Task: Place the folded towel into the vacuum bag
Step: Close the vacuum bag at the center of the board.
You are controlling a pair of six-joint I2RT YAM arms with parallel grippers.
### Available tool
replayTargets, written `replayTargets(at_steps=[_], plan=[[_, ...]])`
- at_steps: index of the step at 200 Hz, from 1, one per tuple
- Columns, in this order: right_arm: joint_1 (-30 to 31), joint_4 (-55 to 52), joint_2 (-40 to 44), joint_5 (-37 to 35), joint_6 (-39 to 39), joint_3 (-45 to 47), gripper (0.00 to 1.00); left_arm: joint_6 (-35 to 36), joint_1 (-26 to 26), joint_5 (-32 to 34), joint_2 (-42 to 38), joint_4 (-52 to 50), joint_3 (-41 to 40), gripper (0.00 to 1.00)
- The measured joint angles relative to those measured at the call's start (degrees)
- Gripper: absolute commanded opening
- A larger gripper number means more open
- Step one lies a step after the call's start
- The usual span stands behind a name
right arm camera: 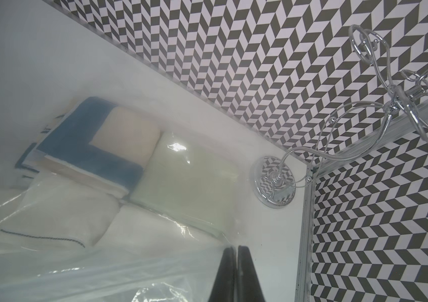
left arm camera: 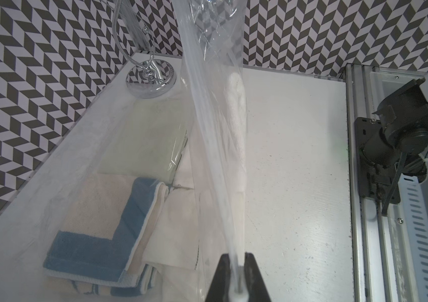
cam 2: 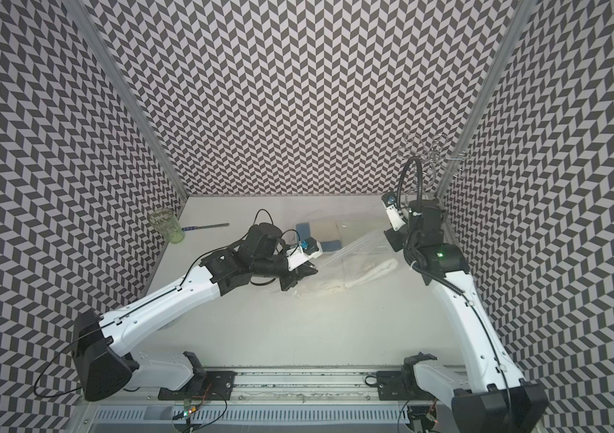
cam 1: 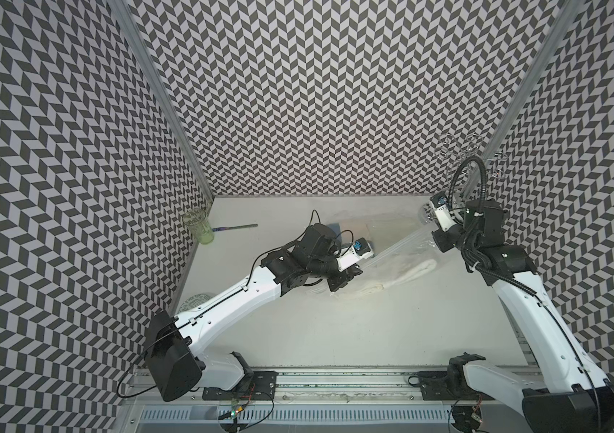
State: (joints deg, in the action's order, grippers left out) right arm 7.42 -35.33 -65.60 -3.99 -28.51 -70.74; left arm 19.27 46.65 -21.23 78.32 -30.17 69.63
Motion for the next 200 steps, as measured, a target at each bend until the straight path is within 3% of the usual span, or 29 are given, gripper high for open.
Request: replayTargets(at_steps=[105,200], plan=[[-2.80,5.75,-5.57,-0.48,-0.83,-1.36,0.00,-7.10,1.25,3.06,-0.02,-8.28,0.81,0.02],[-6.64,7.50,-10.01,0.46,-0.35,-7.02,0.00,-8.90,1.40,4.15,0.50,-11.26,4.33,0.01]])
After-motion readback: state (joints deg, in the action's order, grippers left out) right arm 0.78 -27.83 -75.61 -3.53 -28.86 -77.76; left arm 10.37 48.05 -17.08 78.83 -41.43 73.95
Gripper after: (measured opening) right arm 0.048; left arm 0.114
